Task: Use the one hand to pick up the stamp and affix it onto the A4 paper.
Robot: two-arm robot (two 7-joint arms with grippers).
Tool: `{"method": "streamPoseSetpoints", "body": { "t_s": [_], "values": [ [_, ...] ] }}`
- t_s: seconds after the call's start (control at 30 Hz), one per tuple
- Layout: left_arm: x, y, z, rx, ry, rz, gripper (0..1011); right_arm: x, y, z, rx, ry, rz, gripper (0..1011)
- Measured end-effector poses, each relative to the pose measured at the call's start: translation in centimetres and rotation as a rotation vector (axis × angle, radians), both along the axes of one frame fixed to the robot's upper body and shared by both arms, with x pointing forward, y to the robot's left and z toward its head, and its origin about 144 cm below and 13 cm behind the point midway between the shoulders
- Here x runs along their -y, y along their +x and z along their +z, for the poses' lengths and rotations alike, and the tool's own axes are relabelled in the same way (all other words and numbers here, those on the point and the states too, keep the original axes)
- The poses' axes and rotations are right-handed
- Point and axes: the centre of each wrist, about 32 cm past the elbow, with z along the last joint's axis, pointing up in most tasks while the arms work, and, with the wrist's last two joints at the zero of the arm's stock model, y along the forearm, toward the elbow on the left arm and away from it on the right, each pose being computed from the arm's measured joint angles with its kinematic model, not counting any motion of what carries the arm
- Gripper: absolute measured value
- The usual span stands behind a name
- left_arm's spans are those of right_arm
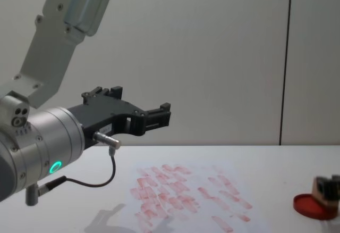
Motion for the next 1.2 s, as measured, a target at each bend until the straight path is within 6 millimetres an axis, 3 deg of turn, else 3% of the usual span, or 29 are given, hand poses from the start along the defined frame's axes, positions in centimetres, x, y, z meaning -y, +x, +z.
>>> {"method": "streamPoseSetpoints", "body": {
  "t_s": [0.67,1.2],
  "values": [
    [0.0,0.0,0.0,0.000,0.000,0.000,993,-1.3,-0.1,5.0,0.239,0.016,0.113,223],
    [0.0,0.0,0.0,0.000,0.000,0.000,993,-3.6,0.7,4.8,0.142,0.030,0.221,223]
  ]
}}
